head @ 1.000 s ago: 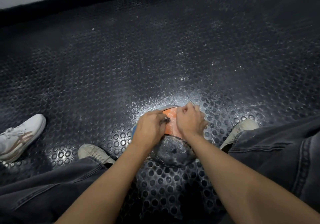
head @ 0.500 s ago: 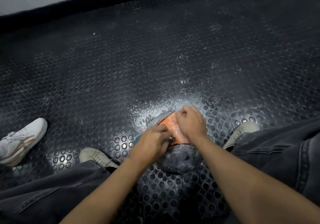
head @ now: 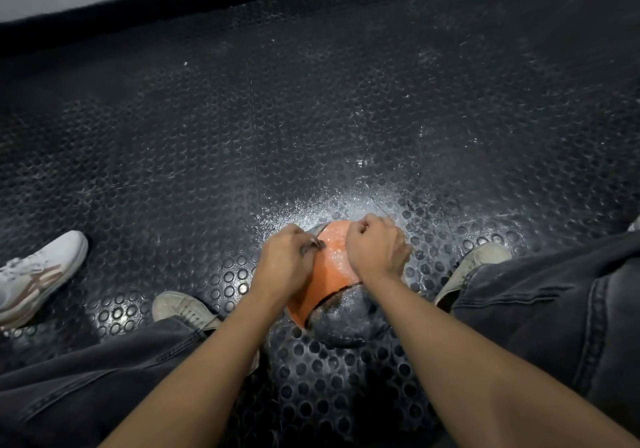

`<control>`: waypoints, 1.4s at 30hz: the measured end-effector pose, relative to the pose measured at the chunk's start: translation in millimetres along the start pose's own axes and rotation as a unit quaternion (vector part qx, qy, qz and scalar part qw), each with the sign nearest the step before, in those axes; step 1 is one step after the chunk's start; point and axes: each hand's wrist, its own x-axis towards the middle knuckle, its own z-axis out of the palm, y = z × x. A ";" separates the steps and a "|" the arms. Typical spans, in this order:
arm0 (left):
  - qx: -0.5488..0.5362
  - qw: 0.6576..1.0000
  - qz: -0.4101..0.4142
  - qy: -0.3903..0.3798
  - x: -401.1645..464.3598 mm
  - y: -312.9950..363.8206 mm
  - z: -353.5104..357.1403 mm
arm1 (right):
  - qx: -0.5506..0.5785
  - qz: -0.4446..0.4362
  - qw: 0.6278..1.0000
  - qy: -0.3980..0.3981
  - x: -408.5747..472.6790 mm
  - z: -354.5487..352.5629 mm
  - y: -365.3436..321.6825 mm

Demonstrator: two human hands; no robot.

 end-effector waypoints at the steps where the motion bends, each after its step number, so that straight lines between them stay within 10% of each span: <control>1: 0.003 1.000 -0.018 0.007 1.6 -2.2 0.5 | -0.002 -0.002 1.000 -0.003 -1.9 0.8 -0.6; 7: -0.027 0.993 0.097 -0.056 -39.6 10.4 -0.5 | 0.021 -0.018 0.999 -0.017 9.6 -6.1 3.5; 21: -0.050 0.997 -0.046 0.023 -20.7 -0.5 7.6 | 0.051 -0.018 0.998 -0.044 -1.5 -3.8 1.1; 26: -0.055 0.996 0.056 -0.051 -44.7 10.2 2.8 | 0.066 -0.037 0.995 -0.059 10.5 -6.8 6.9; 30: -0.055 0.997 -0.056 0.021 -18.4 6.8 2.6 | 0.062 -0.050 0.995 -0.058 7.0 -6.5 0.7; 36: -0.040 0.997 0.032 -0.052 -42.1 2.6 -1.8 | 0.057 -0.042 0.996 -0.059 7.7 -4.9 -4.8; 42: -0.038 0.998 -0.051 0.007 -34.7 -4.3 1.1 | 0.040 -0.041 0.997 -0.053 4.4 -5.1 -7.2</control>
